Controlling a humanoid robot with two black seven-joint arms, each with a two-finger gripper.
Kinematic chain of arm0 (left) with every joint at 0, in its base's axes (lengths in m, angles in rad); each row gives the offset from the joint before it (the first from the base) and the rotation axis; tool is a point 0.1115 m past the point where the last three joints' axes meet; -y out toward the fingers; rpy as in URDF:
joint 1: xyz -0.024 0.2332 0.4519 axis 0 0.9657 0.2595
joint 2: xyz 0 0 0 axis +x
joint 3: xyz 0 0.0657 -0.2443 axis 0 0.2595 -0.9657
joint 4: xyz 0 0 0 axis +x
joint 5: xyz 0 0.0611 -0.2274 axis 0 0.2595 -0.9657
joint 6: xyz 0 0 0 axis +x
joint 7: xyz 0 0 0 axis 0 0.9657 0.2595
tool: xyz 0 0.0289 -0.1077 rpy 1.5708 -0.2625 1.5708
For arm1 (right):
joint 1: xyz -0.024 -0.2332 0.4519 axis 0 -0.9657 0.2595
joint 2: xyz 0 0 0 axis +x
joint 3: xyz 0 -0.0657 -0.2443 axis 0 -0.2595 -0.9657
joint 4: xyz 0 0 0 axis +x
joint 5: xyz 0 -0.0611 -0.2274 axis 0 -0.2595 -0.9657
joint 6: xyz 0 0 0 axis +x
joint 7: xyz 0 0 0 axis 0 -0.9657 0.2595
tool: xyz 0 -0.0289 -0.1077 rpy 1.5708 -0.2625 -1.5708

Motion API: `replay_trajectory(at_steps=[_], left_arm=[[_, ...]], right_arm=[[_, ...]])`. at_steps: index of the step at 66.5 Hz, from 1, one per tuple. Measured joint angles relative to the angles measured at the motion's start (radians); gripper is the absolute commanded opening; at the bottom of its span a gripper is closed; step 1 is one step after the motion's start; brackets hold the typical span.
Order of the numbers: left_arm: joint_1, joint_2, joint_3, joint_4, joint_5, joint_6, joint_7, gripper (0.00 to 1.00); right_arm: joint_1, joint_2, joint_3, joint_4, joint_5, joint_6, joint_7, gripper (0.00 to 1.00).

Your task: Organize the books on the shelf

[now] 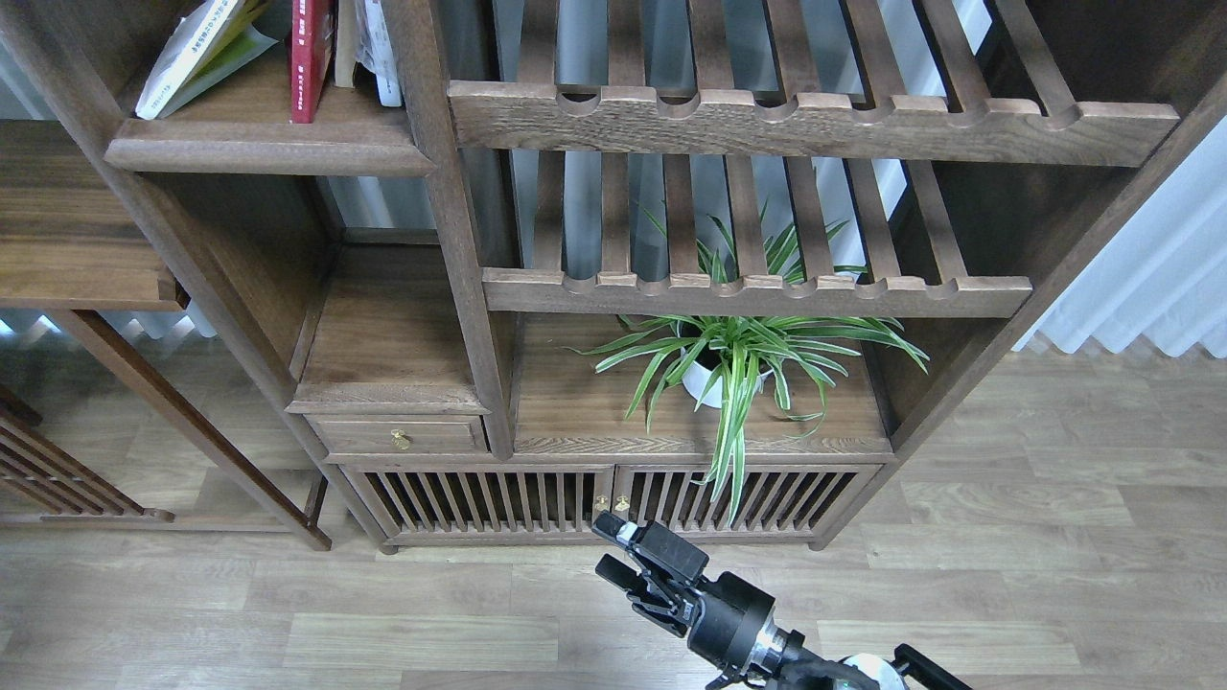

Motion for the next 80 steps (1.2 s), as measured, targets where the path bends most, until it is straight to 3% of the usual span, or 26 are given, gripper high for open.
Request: replay_trajectory(at_steps=[12, 31, 52, 61, 80], left_arm=[[-0.107, -0.116, 0.007, 0.127, 0.177, 0.000, 0.000, 0.01], [-0.226, -0.147, 0.162, 0.240, 0.310, 0.000, -0.014, 0.01], [-0.230, -0.167, 0.253, 0.257, 0.450, 0.000, -0.354, 0.02], [-0.221, -0.167, 0.293, 0.260, 0.455, 0.000, -0.442, 0.02], [-0.188, -0.167, 0.311, 0.297, 0.455, 0.000, -0.530, 0.03]], right_arm=[[0.000, 0.011, -0.001, 0.001, 0.000, 0.000, 0.000, 0.99], [-0.001, 0.016, -0.001, 0.003, 0.000, 0.000, 0.000, 0.99], [-0.001, 0.028, -0.001, 0.003, 0.000, 0.000, 0.000, 0.99], [-0.001, 0.031, -0.001, 0.004, 0.001, 0.000, 0.000, 0.99], [-0.001, 0.031, -0.001, 0.006, 0.002, 0.000, 0.000, 0.99]])
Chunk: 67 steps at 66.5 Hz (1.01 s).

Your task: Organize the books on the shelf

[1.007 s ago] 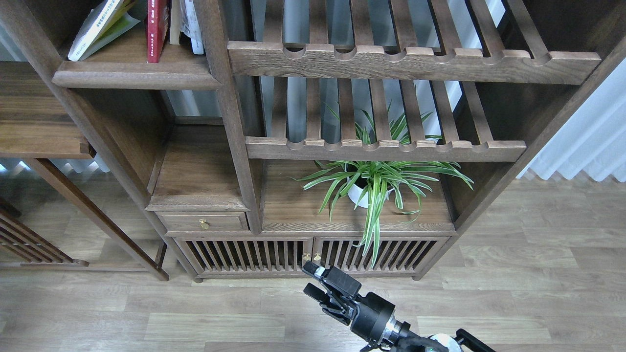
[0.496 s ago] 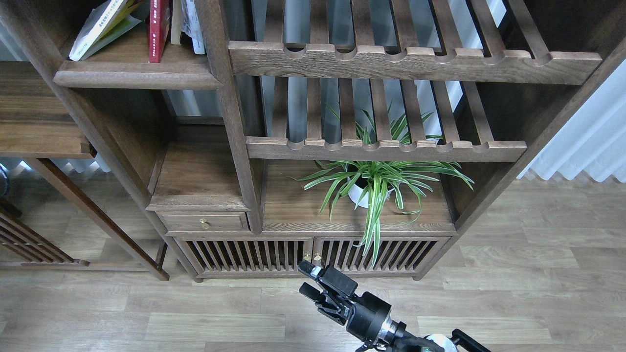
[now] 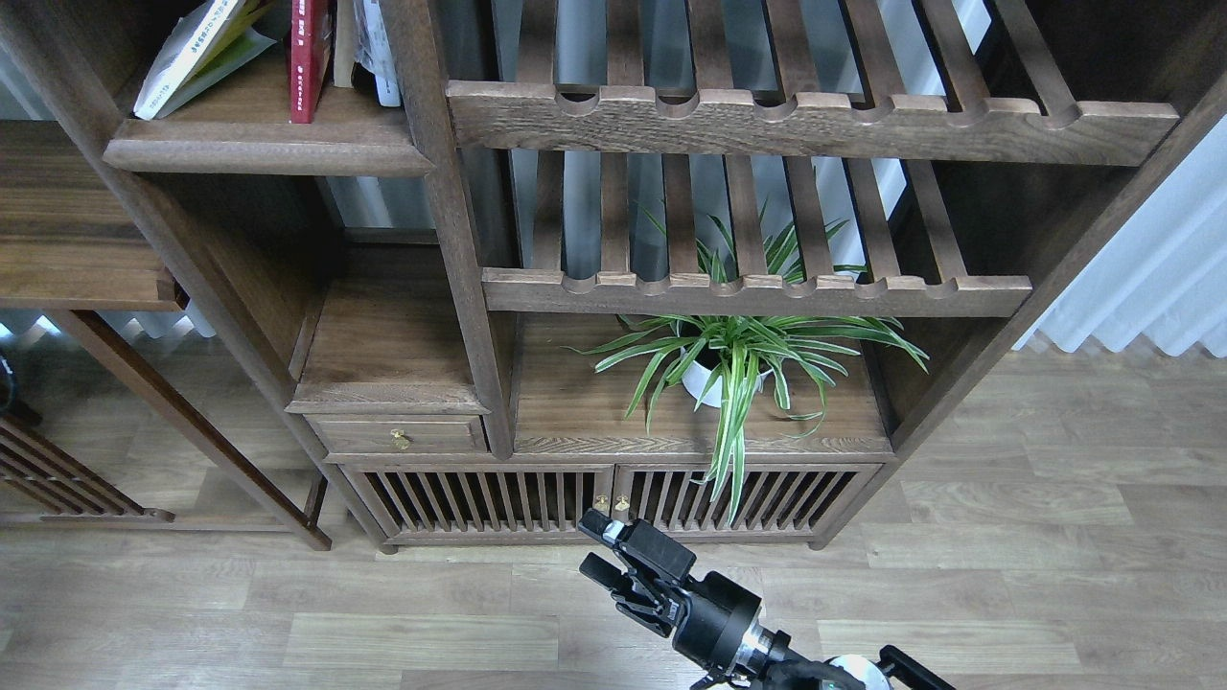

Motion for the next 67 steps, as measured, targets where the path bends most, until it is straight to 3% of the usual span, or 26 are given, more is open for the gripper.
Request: replay_trajectory(at_steps=[15, 36, 56, 67], left_arm=[[0.030, -0.012, 0.002, 0.033, -0.005, 0.000, -0.039, 0.08], [0.045, -0.063, 0.004, 0.078, -0.011, 0.000, -0.057, 0.09], [0.068, -0.083, 0.006, 0.087, -0.014, 0.000, -0.068, 0.20], [0.093, -0.085, 0.007, 0.083, -0.014, 0.000, -0.073, 0.37]], right_arm=[[-0.002, 0.000, 0.000, 0.001, 0.000, 0.000, 0.000, 0.99], [-0.001, 0.000, 0.000, 0.000, 0.000, 0.000, 0.001, 0.99], [-0.005, 0.000, 0.001, 0.000, 0.001, 0.000, 0.002, 0.99], [-0.007, 0.000, 0.002, 0.000, 0.003, 0.000, 0.002, 1.00]])
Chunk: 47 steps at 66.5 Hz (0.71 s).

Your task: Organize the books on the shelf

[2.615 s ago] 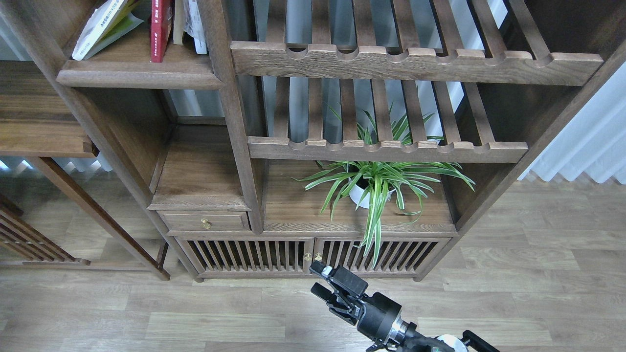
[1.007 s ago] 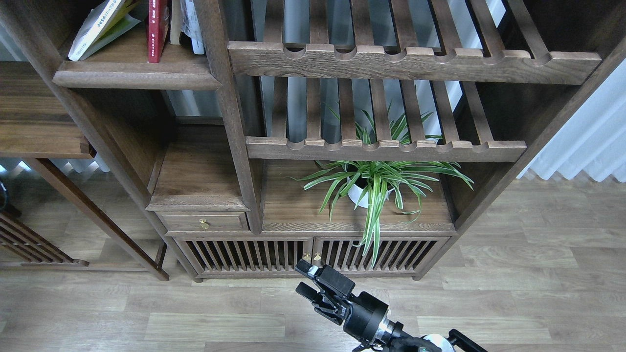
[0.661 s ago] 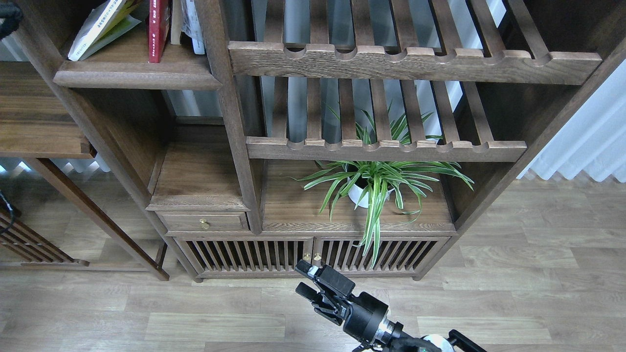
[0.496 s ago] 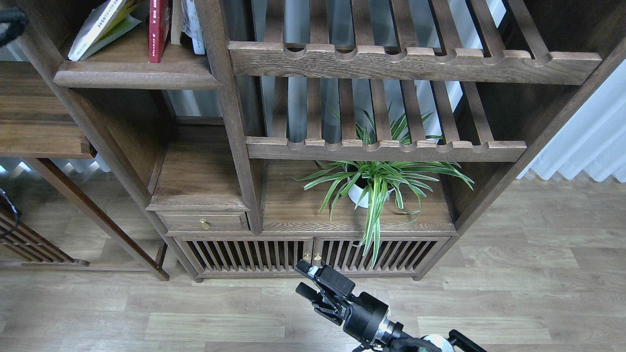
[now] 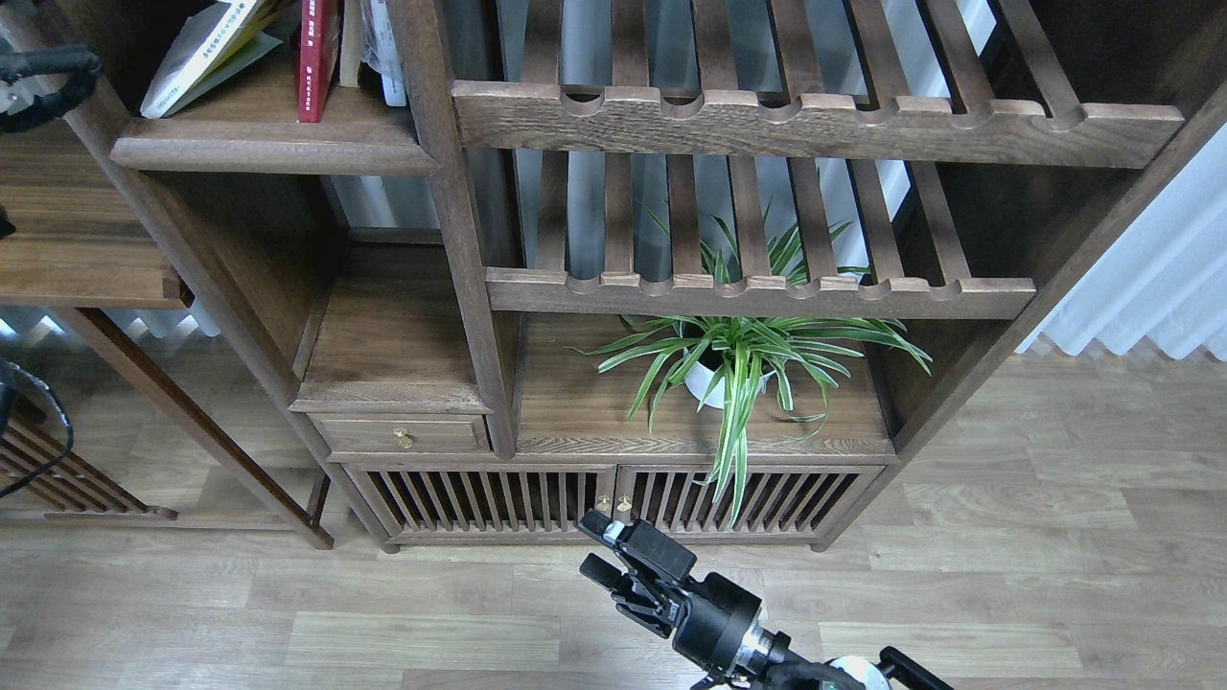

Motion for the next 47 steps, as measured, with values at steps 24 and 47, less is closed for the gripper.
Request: replay_trajectory(at_steps=[24, 47], left_arm=[[0.005, -0.002, -0.010, 0.004, -0.027, -0.001, -0.001, 0.77], [0.022, 0.000, -0.003, -0.032, -0.224, 0.000, -0.010, 0.80]], right_arm=[[-0.001, 0.001, 0.000, -0.001, 0.000, 0.000, 0.000, 0.99], [0.002, 0.003, 0.001, -0.002, 0.000, 0.000, 0.000, 0.99]])
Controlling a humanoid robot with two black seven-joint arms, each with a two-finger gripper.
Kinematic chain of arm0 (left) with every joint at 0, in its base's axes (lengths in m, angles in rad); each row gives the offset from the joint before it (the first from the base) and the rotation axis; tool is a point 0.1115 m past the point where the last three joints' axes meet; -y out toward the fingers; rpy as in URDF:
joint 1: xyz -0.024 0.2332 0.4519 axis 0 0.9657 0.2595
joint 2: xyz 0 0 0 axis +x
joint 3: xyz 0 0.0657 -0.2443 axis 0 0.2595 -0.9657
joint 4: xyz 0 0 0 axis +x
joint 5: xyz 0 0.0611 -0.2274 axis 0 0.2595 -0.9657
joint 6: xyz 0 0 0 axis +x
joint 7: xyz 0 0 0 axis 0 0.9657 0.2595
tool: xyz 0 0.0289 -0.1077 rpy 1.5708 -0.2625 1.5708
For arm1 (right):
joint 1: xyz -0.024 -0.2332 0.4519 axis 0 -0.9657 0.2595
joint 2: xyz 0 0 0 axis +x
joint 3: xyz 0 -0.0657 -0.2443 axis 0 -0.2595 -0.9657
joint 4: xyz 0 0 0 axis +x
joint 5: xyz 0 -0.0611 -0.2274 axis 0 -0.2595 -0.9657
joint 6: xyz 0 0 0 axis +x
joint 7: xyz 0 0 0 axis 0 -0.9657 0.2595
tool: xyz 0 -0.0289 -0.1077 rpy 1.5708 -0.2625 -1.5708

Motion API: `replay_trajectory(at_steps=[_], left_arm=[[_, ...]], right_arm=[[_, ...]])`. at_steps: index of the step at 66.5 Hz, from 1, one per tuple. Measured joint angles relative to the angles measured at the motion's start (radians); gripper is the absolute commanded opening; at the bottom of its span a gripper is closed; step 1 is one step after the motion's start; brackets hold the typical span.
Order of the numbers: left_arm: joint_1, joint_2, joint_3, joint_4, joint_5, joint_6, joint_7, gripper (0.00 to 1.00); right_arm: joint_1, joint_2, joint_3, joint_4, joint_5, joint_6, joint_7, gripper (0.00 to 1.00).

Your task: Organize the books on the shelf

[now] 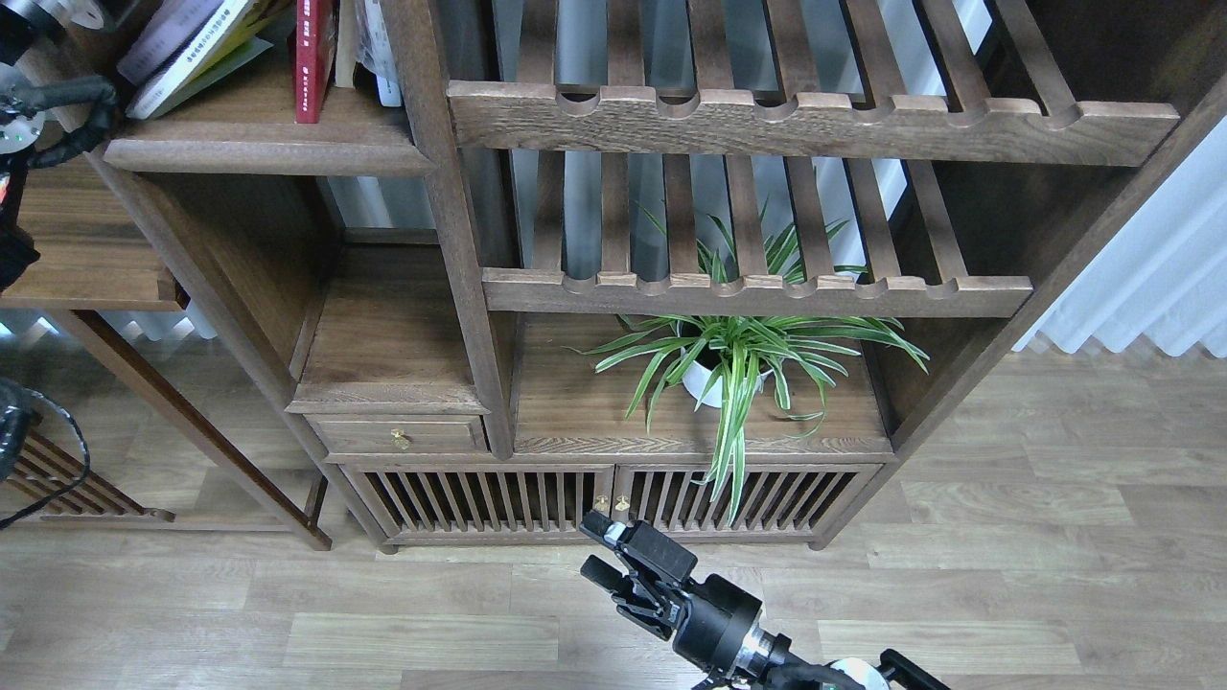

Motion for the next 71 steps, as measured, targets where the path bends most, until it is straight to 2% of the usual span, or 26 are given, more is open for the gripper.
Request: replay_trajectory(at_steps=[11, 14, 15, 25, 32, 41, 50, 63, 64, 71], left_arm=[[0.070, 0.030, -0.007, -0.078, -0.108, 0.000, 0.032, 0.81], [0.105, 0.046, -0.007, -0.108, -0.161, 0.000, 0.055, 0.81], [0.144, 0.063, -0.007, -0.148, -0.219, 0.000, 0.087, 0.81], [0.248, 0.133, -0.005, -0.310, -0.363, 0.000, 0.178, 0.81], [0.304, 0.206, 0.010, -0.430, -0.448, 0.000, 0.214, 0.81], [0.380, 0.286, 0.036, -0.597, -0.585, 0.000, 0.232, 0.81], [0.525, 0.344, 0.048, -0.788, -0.715, 0.000, 0.235, 0.82], [0.759, 0.360, 0.050, -0.841, -0.738, 0.000, 0.237, 0.82], [0.833, 0.350, 0.058, -0.842, -0.725, 0.000, 0.240, 0.83], [0.975, 0.280, 0.065, -0.843, -0.681, 0.001, 0.243, 0.83]], right_arm=[[0.005, 0.000, 0.014, 0.008, 0.005, 0.000, 0.018, 0.99], [0.007, 0.000, 0.017, 0.011, 0.008, 0.000, 0.033, 0.99], [0.010, 0.000, 0.020, 0.014, 0.010, 0.000, 0.051, 0.99], [0.018, 0.000, 0.023, 0.019, 0.011, 0.000, 0.069, 0.99], [0.026, 0.000, 0.023, 0.036, 0.011, 0.000, 0.070, 0.99], [-0.003, -0.023, 0.006, 0.129, 0.011, 0.000, 0.071, 0.99], [-0.047, -0.042, -0.005, 0.201, 0.008, 0.000, 0.071, 0.99], [-0.039, -0.053, 0.022, 0.206, 0.008, 0.000, 0.071, 0.99], [-0.038, -0.058, 0.026, 0.206, 0.008, 0.000, 0.071, 0.99], [-0.037, -0.061, 0.030, 0.206, 0.008, 0.000, 0.071, 0.99]])
